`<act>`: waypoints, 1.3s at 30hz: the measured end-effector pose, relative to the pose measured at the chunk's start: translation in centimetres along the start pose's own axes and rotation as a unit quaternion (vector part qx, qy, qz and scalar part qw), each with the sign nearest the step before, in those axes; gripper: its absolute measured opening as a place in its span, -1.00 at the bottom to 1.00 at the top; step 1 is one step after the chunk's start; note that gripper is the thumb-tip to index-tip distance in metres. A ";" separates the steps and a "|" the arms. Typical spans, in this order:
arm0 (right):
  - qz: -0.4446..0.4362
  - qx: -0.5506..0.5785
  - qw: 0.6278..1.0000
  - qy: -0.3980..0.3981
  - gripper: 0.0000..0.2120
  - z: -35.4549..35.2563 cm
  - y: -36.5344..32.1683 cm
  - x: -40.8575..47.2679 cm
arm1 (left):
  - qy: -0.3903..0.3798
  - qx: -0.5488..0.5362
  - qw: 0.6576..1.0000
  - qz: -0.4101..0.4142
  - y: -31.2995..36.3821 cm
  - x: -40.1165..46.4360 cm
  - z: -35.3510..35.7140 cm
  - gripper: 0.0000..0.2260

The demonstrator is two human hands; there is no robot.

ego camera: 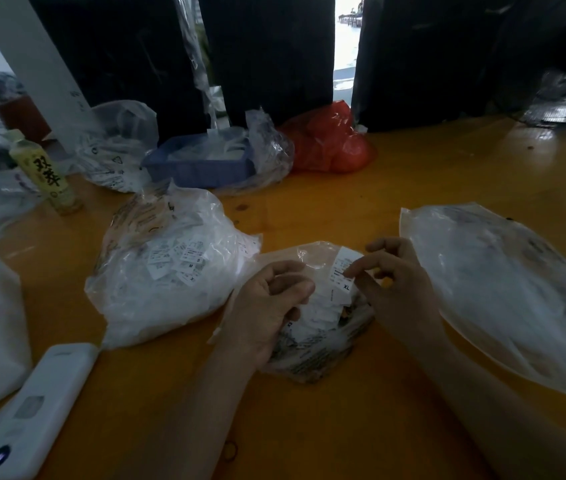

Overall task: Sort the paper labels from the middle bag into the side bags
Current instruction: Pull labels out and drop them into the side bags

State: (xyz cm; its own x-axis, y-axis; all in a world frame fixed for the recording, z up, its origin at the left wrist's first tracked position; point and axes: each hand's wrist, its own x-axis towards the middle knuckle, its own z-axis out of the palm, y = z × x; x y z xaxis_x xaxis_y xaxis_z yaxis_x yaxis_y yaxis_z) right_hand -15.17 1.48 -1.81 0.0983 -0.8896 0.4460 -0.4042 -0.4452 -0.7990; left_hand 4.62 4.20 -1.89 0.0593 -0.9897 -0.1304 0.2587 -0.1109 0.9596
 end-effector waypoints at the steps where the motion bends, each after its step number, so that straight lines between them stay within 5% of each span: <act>1: -0.004 0.010 1.000 -0.003 -0.60 -0.1 0.1 0.0 | 0.002 -0.004 1.000 -0.001 -0.1 0.1 0.0 -0.77; 8: -0.004 0.046 0.998 -0.042 -0.86 0.1 -0.2 -0.1 | -0.013 -0.004 1.000 0.005 -0.1 0.0 0.1 -0.74; 13: -0.027 -0.099 0.987 -0.123 -0.47 0.6 -0.5 -0.3 | -0.046 0.248 0.962 0.105 -0.7 -0.5 0.0 -0.85; 18: -0.056 -0.108 0.988 -0.095 -0.94 0.8 -0.2 -0.1 | -0.008 0.274 0.956 0.103 -0.8 -0.6 0.3 -0.81; 26: -0.034 -0.070 0.992 -0.096 -0.88 1.0 -0.3 -0.6 | 0.031 0.182 0.982 0.047 -0.4 -0.3 0.3 -0.69; 34: -0.038 -0.081 0.993 -0.083 -0.93 1.3 -0.3 -0.6 | 0.006 0.073 0.997 -0.009 -0.1 -0.4 0.7 -0.94; 39: -0.011 -0.065 0.997 -0.047 -0.91 0.9 -0.3 -0.4 | 0.038 -0.090 0.994 -0.058 0.0 0.0 0.7 -0.80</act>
State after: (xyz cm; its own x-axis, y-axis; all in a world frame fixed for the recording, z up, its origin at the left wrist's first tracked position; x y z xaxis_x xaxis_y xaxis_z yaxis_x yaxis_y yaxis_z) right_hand -14.21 1.92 -2.10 0.1909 -0.8877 0.4190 -0.5144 -0.4540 -0.7275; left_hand 3.96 4.16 -1.70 0.0898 -0.9608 -0.2622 0.4362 -0.1987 0.8776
